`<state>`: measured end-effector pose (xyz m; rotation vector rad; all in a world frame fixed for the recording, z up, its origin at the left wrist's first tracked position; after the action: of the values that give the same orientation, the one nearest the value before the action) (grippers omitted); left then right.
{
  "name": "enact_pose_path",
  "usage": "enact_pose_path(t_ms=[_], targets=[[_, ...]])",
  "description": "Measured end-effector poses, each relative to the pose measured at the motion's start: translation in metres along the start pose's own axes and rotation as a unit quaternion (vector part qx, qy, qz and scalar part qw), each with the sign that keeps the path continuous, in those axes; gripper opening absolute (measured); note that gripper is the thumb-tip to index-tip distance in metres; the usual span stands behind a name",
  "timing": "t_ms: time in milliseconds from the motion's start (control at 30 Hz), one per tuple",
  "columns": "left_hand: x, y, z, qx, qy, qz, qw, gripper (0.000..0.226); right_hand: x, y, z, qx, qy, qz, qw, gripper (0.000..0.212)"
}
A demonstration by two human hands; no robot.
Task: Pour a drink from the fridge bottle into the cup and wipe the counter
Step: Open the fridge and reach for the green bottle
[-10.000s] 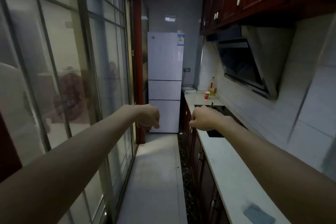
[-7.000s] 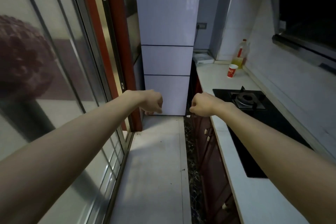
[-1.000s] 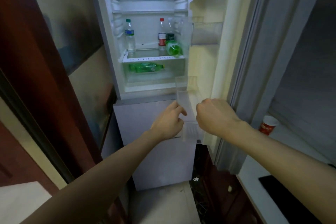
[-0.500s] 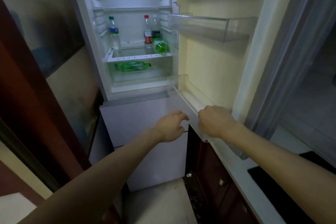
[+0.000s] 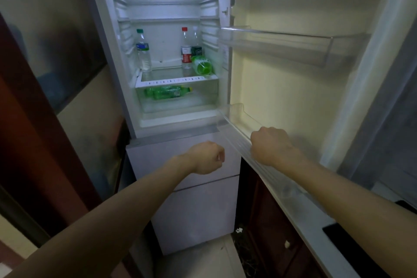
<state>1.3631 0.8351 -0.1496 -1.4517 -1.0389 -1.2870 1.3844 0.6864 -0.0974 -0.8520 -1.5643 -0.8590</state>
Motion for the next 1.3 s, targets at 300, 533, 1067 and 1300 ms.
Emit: enact_pose_path(t_ms=[300,533,1067,1300], targets=[[0.073,0.033,0.182,0.068,0.017,-0.003,0.998,0.023,0.047,0.154,0.103,0.019,0.032,-0.030,0.999,0.027],[0.071,0.036,0.211,0.101,0.012,0.033,0.994,0.024,0.031,0.175,0.109,0.011,0.080,-0.004,0.997,0.032],[0.091,0.175,0.226,0.036,0.054,0.084,0.994,0.027,-0.003,0.297,0.069,-0.013,0.132,0.035,0.991,0.023],[0.115,0.241,0.250,0.039,-0.017,-0.041,0.998,0.015,-0.006,0.361,0.021,-0.001,0.193,0.043,0.980,0.025]])
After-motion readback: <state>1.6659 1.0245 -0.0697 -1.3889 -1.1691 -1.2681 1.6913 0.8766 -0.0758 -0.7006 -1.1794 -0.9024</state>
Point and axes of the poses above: each hand's wrist, its own y-axis towards the middle knuckle, its own x-axis out of the back of the hand, z = x × y, the point moved 5 cm from there along y, towards the middle knuckle, and after that the axes turned 7 degrees about y, right-handed, at the moved point
